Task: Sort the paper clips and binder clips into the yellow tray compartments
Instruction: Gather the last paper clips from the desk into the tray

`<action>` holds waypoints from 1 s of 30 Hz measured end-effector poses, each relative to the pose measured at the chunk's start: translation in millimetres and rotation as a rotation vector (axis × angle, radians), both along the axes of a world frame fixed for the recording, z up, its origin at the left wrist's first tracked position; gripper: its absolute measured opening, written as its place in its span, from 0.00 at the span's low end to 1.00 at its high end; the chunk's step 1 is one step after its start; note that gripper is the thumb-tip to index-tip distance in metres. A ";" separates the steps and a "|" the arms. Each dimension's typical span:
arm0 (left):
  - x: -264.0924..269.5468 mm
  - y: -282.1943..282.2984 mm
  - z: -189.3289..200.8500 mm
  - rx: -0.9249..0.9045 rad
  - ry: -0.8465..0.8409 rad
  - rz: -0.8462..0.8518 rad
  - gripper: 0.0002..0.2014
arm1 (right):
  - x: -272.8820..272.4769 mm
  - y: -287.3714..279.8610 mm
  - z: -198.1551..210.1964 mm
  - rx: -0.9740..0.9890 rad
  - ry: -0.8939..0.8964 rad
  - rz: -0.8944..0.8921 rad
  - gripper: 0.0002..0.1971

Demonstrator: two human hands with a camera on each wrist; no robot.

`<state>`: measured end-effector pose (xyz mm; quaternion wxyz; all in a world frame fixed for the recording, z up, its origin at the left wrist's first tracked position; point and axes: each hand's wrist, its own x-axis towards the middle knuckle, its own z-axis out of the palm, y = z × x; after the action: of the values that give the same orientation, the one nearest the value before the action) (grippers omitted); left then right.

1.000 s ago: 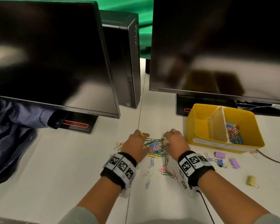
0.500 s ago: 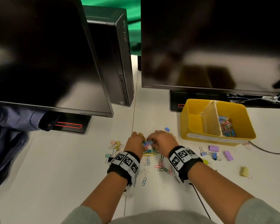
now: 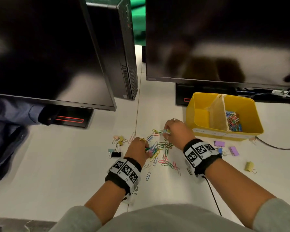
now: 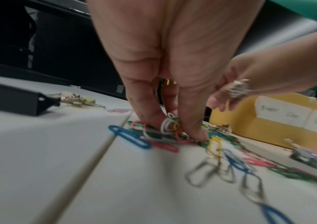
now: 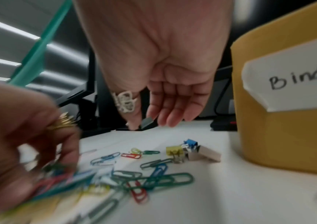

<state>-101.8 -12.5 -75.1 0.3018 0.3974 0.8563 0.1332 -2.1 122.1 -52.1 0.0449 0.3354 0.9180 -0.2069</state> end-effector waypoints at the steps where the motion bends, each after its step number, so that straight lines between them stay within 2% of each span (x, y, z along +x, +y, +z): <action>1: 2.4 -3.0 0.3 -0.006 -0.019 -0.022 0.18 | -3.7 2.5 1.2 -0.033 0.032 -0.053 0.11; 5: 3.9 -7.4 7.8 0.019 -0.049 -0.040 0.16 | -16.0 6.2 -5.5 -0.091 0.058 -0.191 0.16; 7: -1.4 -3.7 12.4 0.077 -0.003 -0.006 0.15 | -16.9 1.5 -12.4 -0.090 0.098 -0.114 0.19; 9: -9.2 -0.9 13.1 0.101 0.129 -0.001 0.16 | -15.1 -7.3 -17.9 -0.123 0.071 0.066 0.24; 11: -14.1 -1.1 10.7 -0.036 0.264 -0.091 0.20 | -10.2 -17.5 -17.9 -0.128 -0.032 0.206 0.30; 13: -13.5 -6.8 5.3 -0.224 0.316 -0.198 0.25 | -1.2 -28.5 -15.8 -0.099 -0.095 0.259 0.33; 15: -2.1 -19.3 -0.9 -0.352 0.354 -0.305 0.29 | 13.7 -40.3 -16.6 -0.082 -0.123 0.290 0.33; 17: 14.2 -34.0 -4.7 -0.398 0.374 -0.397 0.32 | 29.2 -50.8 -19.0 -0.091 -0.123 0.313 0.30; 19: 24.7 -44.2 -4.5 -0.380 0.348 -0.467 0.32 | 35.3 -53.5 -20.3 -0.113 -0.070 0.290 0.25; 22: 20.8 -47.6 -0.2 -0.260 0.262 -0.497 0.28 | 28.9 -44.0 -17.1 -0.139 0.018 0.120 0.23; 24: 10.3 -49.2 1.4 -0.116 0.222 -0.422 0.27 | 29.0 -36.5 -14.5 -0.149 -0.045 0.082 0.23; 26: 0.7 -51.3 4.0 0.006 0.185 -0.300 0.25 | 35.7 -39.3 -14.4 -0.167 -0.102 0.117 0.22; 28: -2.7 -53.0 6.2 0.021 0.110 -0.210 0.20 | 46.3 -48.5 -17.2 -0.211 -0.059 0.138 0.21; 30: 1.6 -51.9 6.1 -0.022 0.014 -0.185 0.18 | 55.4 -53.8 -20.4 -0.235 0.039 0.074 0.21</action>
<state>-100.1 -64.5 -69.0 0.3113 0.4724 0.8194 0.0923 53.4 68.3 -72.5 0.0735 0.2896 0.8999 -0.3177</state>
